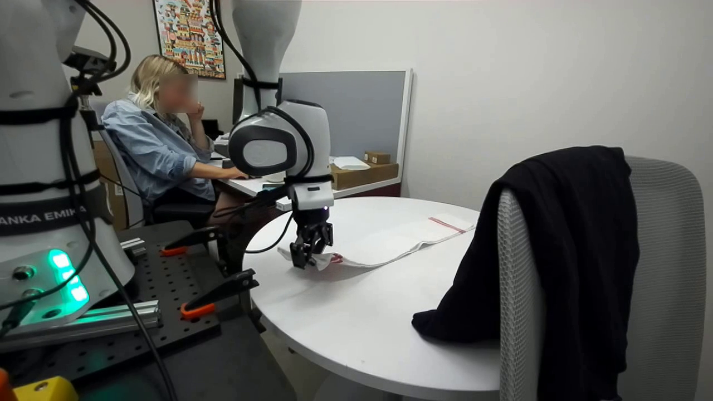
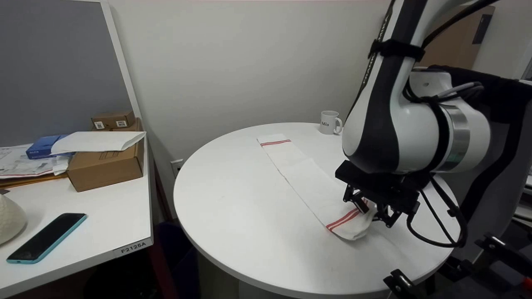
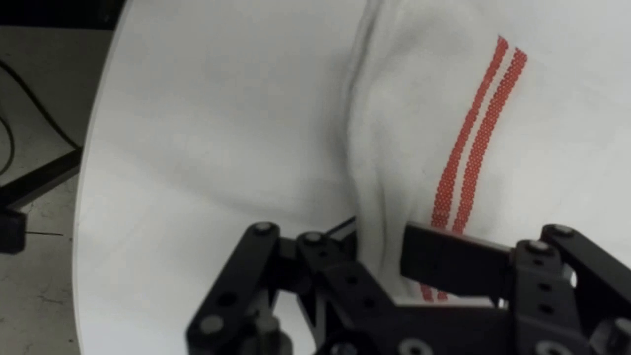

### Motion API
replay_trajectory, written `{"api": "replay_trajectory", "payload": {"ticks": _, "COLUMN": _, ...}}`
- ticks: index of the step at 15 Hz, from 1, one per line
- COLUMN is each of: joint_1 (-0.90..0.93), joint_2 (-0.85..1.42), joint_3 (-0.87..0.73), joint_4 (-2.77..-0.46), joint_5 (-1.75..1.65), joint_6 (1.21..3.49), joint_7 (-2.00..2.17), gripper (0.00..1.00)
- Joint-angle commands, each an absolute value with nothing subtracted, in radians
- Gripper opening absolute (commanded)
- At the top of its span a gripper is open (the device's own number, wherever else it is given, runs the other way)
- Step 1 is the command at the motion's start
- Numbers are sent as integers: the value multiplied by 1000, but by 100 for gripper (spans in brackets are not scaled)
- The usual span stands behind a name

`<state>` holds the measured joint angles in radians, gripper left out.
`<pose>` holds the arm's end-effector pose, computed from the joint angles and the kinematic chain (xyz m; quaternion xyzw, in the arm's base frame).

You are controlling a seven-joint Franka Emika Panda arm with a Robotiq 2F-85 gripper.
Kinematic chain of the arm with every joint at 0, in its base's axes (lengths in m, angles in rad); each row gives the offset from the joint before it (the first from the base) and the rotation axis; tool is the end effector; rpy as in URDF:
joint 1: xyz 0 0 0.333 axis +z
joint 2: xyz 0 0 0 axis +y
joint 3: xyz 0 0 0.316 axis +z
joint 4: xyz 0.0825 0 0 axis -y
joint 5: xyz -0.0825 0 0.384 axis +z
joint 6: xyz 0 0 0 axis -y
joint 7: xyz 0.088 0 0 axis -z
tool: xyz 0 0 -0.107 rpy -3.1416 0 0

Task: Fold the towel

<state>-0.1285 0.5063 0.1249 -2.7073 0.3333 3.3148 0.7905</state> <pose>0.3730 -0.0265 0.0829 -0.8399 0.5406 -0.0394 0.0265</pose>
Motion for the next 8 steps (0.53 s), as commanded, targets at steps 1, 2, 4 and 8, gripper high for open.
{"api": "replay_trajectory", "payload": {"ticks": 1, "joint_1": -224, "joint_2": 311, "joint_3": 210, "joint_4": -2817, "joint_5": 325, "joint_6": 3301, "joint_7": 765, "gripper": 0}}
{"api": "replay_trajectory", "payload": {"ticks": 2, "joint_1": -219, "joint_2": 328, "joint_3": 201, "joint_4": -2743, "joint_5": 322, "joint_6": 3269, "joint_7": 764, "gripper": 0}}
{"api": "replay_trajectory", "payload": {"ticks": 4, "joint_1": -273, "joint_2": 249, "joint_3": 258, "joint_4": -2748, "joint_5": 345, "joint_6": 3249, "joint_7": 733, "gripper": 0}}
{"api": "replay_trajectory", "payload": {"ticks": 8, "joint_1": -436, "joint_2": 126, "joint_3": 453, "joint_4": -2749, "joint_5": 348, "joint_6": 3204, "joint_7": 709, "gripper": 0}}
